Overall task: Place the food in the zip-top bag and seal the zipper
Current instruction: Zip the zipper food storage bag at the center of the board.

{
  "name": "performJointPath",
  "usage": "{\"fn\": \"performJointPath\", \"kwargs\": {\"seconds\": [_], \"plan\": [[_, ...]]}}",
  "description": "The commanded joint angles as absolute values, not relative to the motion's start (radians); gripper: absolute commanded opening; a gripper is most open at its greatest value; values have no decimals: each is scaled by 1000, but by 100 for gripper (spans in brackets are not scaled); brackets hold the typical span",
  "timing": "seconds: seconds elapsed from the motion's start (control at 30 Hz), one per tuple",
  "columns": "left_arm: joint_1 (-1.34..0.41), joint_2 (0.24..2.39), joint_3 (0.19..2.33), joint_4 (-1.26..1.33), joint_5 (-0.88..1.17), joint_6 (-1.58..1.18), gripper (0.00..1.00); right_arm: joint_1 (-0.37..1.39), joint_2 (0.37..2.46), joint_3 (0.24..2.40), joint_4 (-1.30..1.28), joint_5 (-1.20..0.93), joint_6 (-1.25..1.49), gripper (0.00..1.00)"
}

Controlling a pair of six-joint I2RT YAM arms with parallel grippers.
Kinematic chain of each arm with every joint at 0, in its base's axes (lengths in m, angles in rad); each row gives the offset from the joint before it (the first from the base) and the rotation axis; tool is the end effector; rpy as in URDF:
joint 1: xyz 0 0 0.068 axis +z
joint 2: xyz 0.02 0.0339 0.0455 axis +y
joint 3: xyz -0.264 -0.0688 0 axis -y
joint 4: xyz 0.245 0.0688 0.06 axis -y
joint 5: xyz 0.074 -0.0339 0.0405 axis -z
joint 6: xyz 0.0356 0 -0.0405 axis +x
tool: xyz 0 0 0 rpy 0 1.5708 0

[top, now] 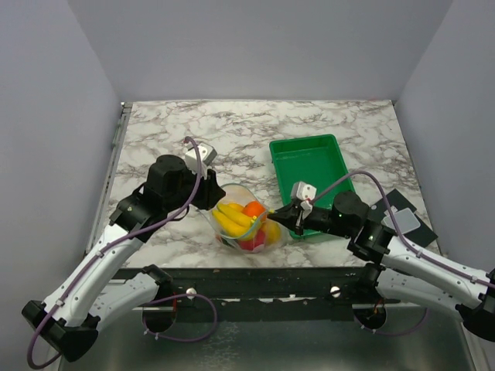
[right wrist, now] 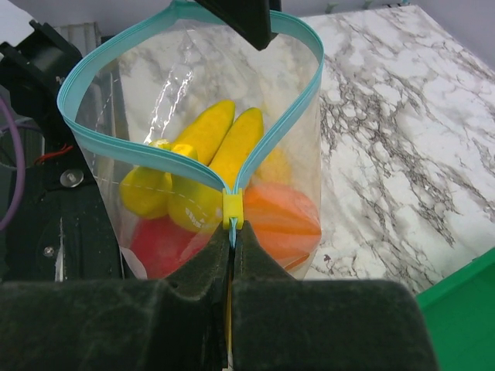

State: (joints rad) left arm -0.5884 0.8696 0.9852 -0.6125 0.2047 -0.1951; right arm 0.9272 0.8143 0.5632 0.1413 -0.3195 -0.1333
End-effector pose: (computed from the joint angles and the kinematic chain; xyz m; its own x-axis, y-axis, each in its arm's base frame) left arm 0.1472 -0.1069 0.3512 -0.5232 0.1209 -0.8436 0.6021 0.7530 -0.2655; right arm 0.1100 0.1652 0.2909 0.0607 -0.1294 -0.9897 -0.9471 0.3055 -0.0980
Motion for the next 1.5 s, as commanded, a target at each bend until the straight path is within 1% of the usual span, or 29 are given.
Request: {"fn": "performJointPath", "kwargs": {"seconds": [0.0,0.1,0.23,0.33,0.47,0.63,0.8,0.9,1.03,1.1,1.17,1.47], "plan": [[-587,866,1061,-633,153,-163,36,922,822,639,5,-361,-191,1],[-587,875,1105,-644,154,-148,40,922,824,662,-40,-375,-199,1],[-587,888,1152,-638,216,-129,45,922,836,711,-102,-418,-204,1],[-589,896,1168,-616,292,-102,51,922,845,749,-148,-454,-212,1],[-589,917,1171,-573,443,-84,57,922,852,783,-186,-479,-218,1],[-590,935,1142,-483,611,-90,61,922,859,807,-220,-505,-221,1],[-590,953,1110,-415,736,-97,64,922,868,827,-248,-512,-224,1],[-601,964,1081,-389,807,-81,67,922,870,827,-249,-517,-223,1],[-635,981,1047,-373,827,-56,69,922,876,824,-243,-527,-218,1],[-658,996,1037,-371,839,-44,74,922,879,826,-242,-533,-215,1],[-677,1009,1032,-371,840,-36,83,922,882,826,-242,-535,-213,1],[-718,1027,1065,-370,813,-5,84,922,887,807,-235,-554,-198,1]]}}
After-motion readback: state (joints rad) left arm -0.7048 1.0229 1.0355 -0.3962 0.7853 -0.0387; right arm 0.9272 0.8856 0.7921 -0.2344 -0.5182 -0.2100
